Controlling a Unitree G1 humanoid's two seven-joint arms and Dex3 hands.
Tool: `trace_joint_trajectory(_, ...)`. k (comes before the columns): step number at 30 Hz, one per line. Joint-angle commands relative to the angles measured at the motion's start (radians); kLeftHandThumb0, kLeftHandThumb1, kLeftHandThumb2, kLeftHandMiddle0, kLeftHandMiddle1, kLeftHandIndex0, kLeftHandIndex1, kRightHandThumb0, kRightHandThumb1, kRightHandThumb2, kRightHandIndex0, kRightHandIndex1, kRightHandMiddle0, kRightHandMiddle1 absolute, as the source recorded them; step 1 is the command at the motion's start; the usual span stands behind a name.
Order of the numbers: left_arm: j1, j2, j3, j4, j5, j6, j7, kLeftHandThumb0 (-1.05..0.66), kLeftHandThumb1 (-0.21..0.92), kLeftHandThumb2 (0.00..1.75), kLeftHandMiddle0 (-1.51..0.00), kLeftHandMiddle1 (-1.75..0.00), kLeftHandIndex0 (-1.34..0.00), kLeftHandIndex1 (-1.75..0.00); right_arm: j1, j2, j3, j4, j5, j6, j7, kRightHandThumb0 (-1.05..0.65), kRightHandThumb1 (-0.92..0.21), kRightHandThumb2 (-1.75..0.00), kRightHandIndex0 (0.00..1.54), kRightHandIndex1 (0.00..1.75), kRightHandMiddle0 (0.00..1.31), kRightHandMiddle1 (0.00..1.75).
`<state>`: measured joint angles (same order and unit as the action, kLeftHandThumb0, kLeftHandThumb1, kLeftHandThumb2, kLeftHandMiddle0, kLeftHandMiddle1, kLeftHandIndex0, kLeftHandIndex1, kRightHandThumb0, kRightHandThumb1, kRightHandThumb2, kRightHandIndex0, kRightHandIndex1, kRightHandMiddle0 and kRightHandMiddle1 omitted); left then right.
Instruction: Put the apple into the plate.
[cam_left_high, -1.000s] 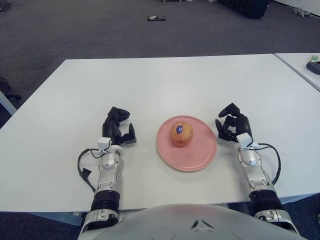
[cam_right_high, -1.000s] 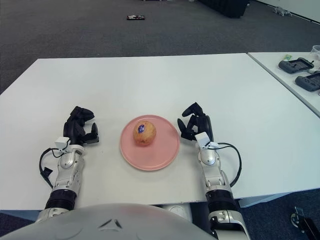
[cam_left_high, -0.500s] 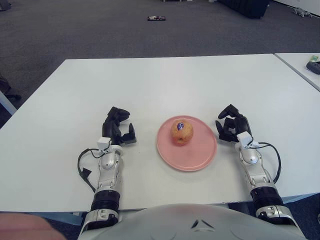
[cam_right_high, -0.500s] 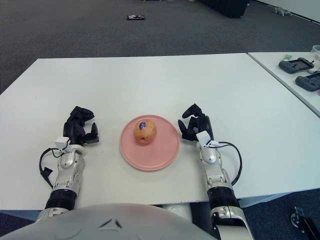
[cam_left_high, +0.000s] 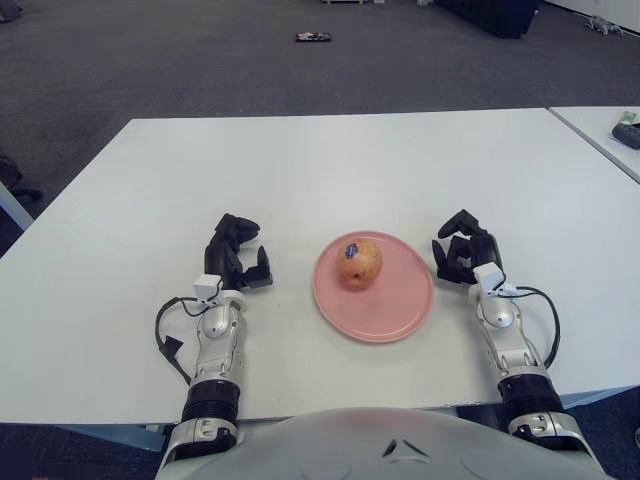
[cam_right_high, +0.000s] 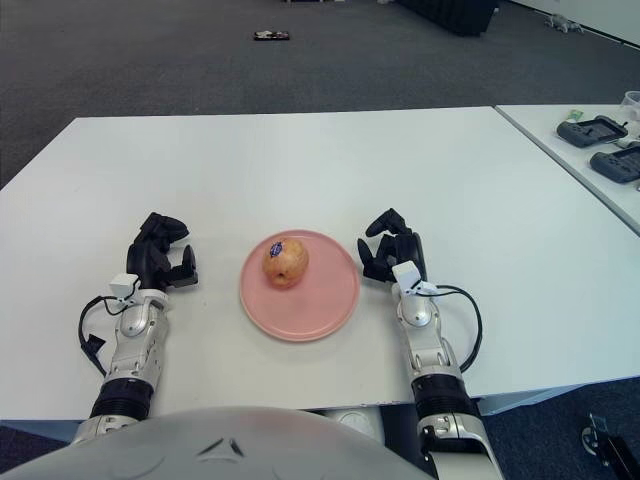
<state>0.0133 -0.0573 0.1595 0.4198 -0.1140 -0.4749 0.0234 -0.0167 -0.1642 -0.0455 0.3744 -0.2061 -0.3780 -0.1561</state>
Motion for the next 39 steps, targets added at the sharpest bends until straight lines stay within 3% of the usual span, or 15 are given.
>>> trace_joint_trajectory(1, 0.041, -0.001, 0.003, 0.039, -0.008, 0.039, -0.008, -0.01, 0.03, 1.62, -0.87, -1.64, -0.59, -1.75, 0.02, 0.008, -0.013, 0.046, 0.03, 0.002, 0.005, -0.47, -0.35, -1.28, 1.1, 1.75, 0.58, 1.75)
trace_joint_trajectory(11, 0.041, 0.005, 0.002, 0.036, -0.001, 0.057, -0.003, -0.01, 0.06, 1.59, -0.84, -1.66, -0.57, -1.75, 0.014, 0.041, -0.043, 0.08, 0.099, -0.042, -0.002, -0.5, -0.26, -1.41, 1.19, 1.75, 0.66, 1.75)
trace_joint_trajectory(39, 0.041, 0.012, -0.004, 0.034, -0.002, 0.057, -0.017, -0.01, 0.05, 1.62, -0.84, -1.68, -0.58, -1.75, 0.03, 0.05, -0.052, 0.062, 0.113, -0.019, -0.009, -0.53, -0.21, -1.47, 1.18, 1.75, 0.71, 1.75)
